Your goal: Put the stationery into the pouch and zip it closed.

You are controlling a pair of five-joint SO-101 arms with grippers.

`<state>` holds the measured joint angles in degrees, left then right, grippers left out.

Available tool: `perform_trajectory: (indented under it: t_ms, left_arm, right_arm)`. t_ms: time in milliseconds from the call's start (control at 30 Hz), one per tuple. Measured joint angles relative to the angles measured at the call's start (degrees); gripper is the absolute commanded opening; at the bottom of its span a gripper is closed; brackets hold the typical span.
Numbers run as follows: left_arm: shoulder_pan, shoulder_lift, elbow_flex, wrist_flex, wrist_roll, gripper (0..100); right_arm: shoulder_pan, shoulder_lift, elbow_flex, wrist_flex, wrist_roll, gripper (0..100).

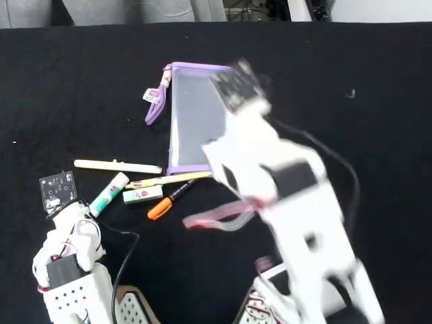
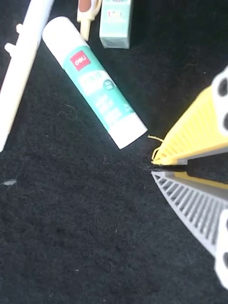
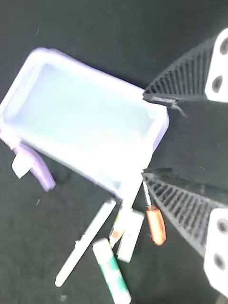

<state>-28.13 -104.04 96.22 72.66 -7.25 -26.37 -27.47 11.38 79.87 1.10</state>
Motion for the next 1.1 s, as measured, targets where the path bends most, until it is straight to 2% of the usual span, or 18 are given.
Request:
perform_trajectory:
  t_ms: [133, 300, 733, 900, 1100]
  left_arm:
    - [0.00, 0.00, 0.00, 0.00, 0.00, 3]
    - [0.00, 0.00, 0.00, 0.00, 0.00, 3]
    - [0.00, 0.00, 0.00, 0.00, 0.00, 3]
    - [0.00, 0.00, 0.00, 0.00, 0.00, 3]
    - [0.00, 0.00, 0.00, 0.00, 0.00, 3]
  right_arm:
    - [-3.43, 21.01, -23.12, 9.41, -5.36, 22.7]
    - [-4.22, 42.29, -47.12, 16.09, -17.32, 22.7]
    - [-8.53, 79.74, -90.99, 17.58, -38.24, 22.7]
    - [-8.53, 90.64, -102.59, 17.58, -43.52, 22.7]
    - [-8.53, 97.93, -103.91, 15.12, -45.45, 22.7]
